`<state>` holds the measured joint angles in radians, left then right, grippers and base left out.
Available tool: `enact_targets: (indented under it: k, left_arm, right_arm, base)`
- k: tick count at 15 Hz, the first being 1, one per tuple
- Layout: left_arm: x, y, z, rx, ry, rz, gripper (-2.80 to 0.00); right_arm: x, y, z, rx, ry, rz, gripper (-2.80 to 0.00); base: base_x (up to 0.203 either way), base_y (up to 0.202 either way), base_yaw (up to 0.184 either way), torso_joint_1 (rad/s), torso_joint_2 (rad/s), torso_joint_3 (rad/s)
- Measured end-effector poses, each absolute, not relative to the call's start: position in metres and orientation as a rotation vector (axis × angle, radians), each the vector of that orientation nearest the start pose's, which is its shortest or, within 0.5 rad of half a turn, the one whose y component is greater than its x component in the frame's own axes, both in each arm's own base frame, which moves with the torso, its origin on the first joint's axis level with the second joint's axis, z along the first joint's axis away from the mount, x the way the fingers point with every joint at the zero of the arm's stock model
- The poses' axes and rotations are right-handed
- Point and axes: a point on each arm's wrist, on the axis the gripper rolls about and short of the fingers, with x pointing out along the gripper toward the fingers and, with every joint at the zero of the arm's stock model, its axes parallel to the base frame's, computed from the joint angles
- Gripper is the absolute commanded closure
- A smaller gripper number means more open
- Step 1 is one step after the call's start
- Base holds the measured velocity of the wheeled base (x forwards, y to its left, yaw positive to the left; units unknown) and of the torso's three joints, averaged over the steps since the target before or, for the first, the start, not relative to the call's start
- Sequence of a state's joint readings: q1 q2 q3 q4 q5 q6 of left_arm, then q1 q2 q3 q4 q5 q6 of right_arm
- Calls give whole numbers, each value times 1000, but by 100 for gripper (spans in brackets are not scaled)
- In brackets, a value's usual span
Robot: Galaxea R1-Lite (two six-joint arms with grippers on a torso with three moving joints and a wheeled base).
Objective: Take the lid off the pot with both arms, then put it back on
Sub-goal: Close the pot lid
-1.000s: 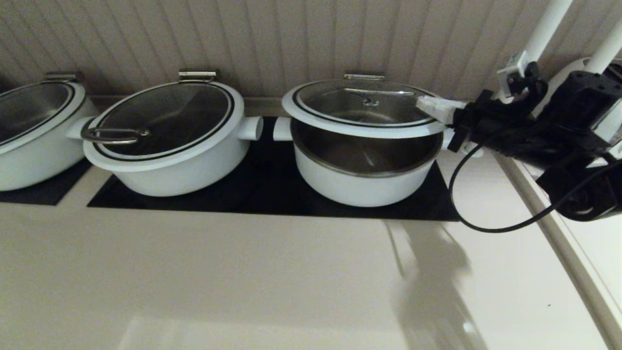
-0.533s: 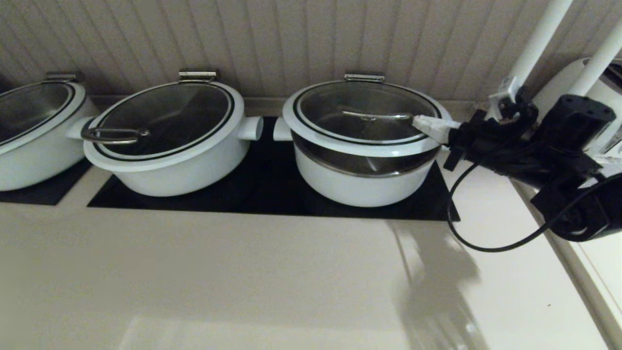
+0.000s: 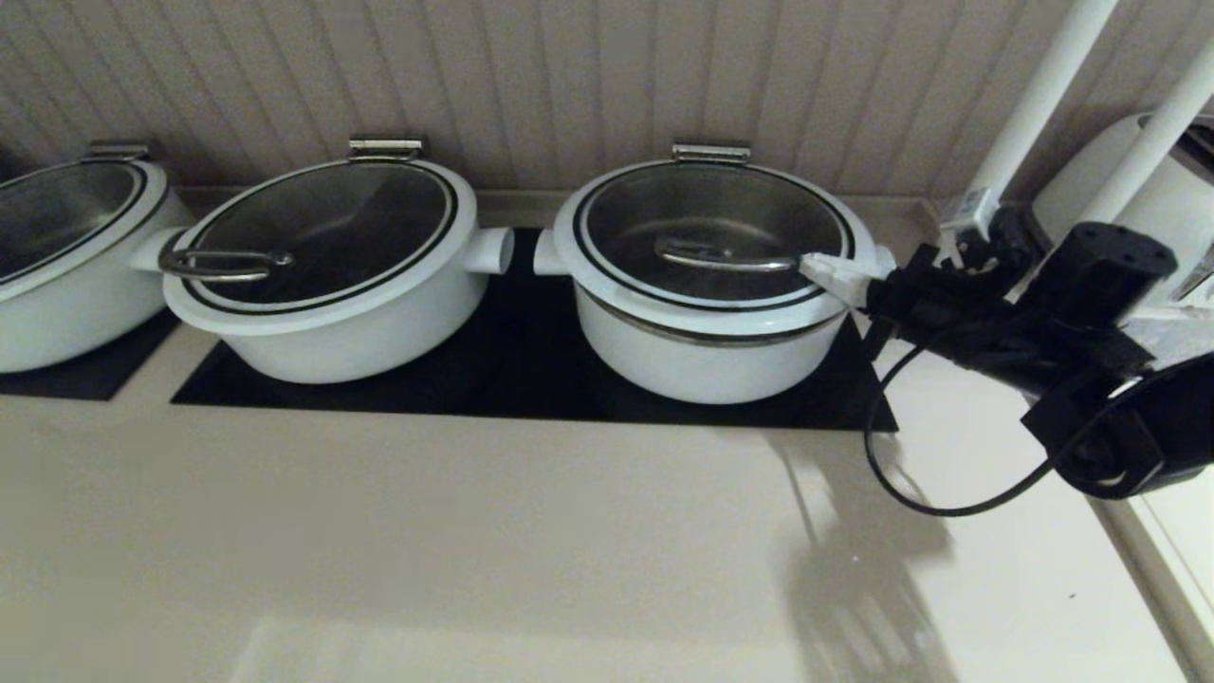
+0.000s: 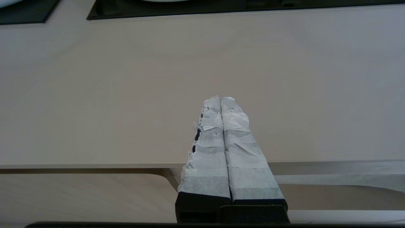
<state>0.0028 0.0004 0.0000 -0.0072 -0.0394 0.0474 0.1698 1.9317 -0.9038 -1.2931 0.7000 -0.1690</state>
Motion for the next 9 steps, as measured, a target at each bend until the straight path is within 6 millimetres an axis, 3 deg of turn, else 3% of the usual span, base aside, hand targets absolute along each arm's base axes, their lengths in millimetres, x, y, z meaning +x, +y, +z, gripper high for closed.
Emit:
enact_targets:
  k: [9]
  left_arm:
    - [-23,-1,76,48,-8,-36,0]
  right_arm:
    - [348,74,170,-230,-294,847,0]
  base:
    - [0,0,0,0,0,0]
